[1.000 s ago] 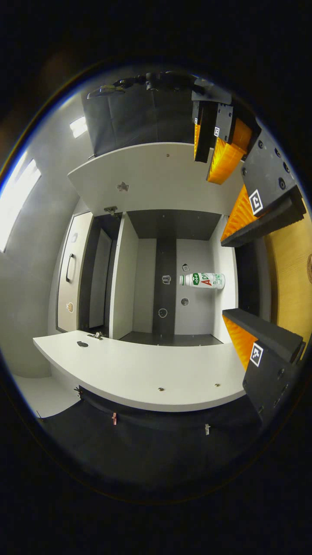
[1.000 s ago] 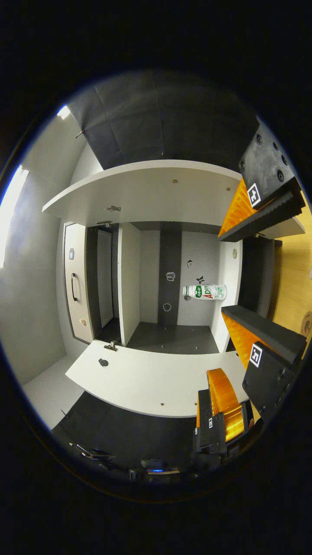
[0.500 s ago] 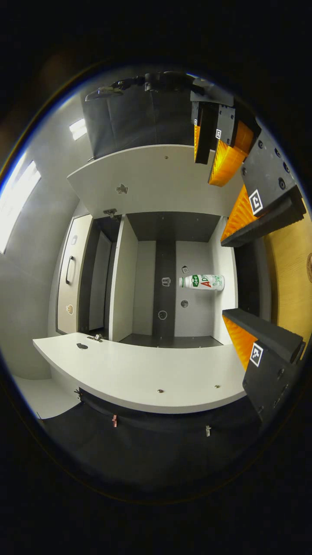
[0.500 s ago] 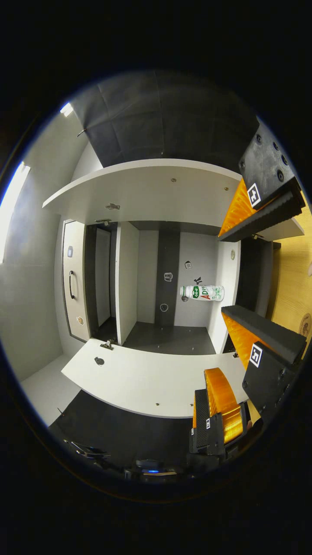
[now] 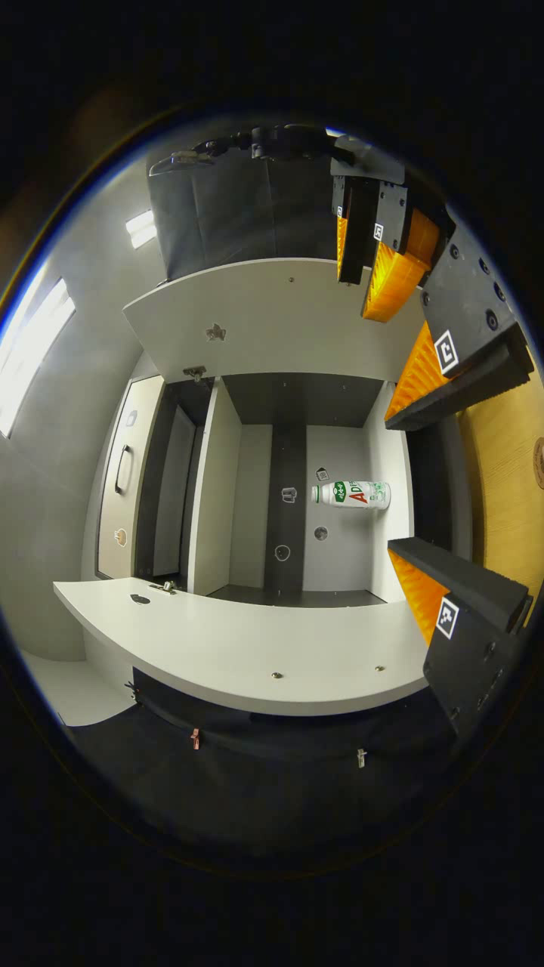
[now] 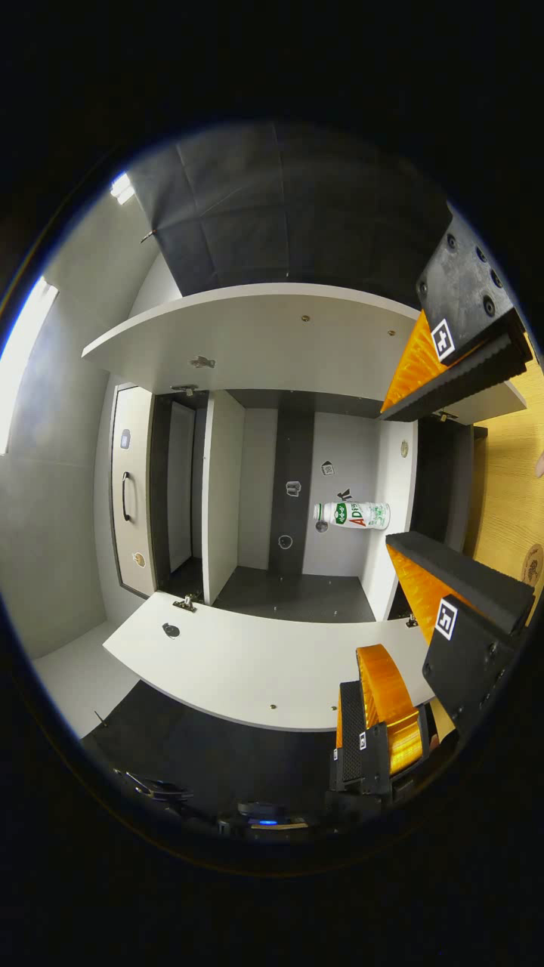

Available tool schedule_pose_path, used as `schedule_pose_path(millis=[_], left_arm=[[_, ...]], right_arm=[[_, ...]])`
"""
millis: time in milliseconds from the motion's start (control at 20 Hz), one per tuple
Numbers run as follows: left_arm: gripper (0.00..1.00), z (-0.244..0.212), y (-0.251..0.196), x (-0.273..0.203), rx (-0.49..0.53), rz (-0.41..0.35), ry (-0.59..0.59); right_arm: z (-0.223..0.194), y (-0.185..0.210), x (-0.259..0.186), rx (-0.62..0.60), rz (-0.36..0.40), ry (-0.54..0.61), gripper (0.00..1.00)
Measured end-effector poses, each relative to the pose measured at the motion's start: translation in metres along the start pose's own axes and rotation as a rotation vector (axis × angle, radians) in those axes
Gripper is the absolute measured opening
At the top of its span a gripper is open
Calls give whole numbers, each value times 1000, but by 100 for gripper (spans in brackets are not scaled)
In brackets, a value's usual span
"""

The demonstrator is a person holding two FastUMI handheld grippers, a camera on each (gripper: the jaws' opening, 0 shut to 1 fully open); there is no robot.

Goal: Grasp the bottle in the cabinet with the left hand and place it on the coaster, then close the right door with the right hand and the left door with the left hand.

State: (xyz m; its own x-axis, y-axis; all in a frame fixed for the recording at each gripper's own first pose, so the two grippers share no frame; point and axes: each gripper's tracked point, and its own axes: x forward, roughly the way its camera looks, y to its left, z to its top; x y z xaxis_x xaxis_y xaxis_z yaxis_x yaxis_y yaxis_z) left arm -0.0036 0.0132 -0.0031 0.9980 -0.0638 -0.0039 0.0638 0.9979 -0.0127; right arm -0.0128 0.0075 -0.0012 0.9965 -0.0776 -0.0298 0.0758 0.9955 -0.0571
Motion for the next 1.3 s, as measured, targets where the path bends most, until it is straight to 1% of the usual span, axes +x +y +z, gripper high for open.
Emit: schedule_pose_path(millis=[100, 250, 400, 500, 750, 950, 1050, 1300], left_arm=[[91, 1, 2, 3, -1, -7, 0], [91, -3, -4, 11, 12, -54, 13], [91, -11, -10, 28, 5, -77, 31], [92, -14, -11, 47, 4, -78, 34], [91, -18, -4, 114, 18, -44, 31], [91, -18, 5, 175, 35, -15, 10], [92, -21, 9, 203, 35, -9, 12], [91, -29, 12, 264, -1, -31, -1]], right_arm=[[0, 3, -4, -12, -10, 2, 98], [-3, 4, -9, -22, -19, 3, 97], [-5, 2, -7, -22, -15, -1, 97], [-7, -3, 3, -28, -11, -7, 97], [-11, -12, 46, 19, 48, -21, 98], [-18, -10, 81, 84, 124, -12, 97], [-22, -11, 95, 69, 147, -11, 98], [-25, -4, 118, 75, 211, -21, 98]])
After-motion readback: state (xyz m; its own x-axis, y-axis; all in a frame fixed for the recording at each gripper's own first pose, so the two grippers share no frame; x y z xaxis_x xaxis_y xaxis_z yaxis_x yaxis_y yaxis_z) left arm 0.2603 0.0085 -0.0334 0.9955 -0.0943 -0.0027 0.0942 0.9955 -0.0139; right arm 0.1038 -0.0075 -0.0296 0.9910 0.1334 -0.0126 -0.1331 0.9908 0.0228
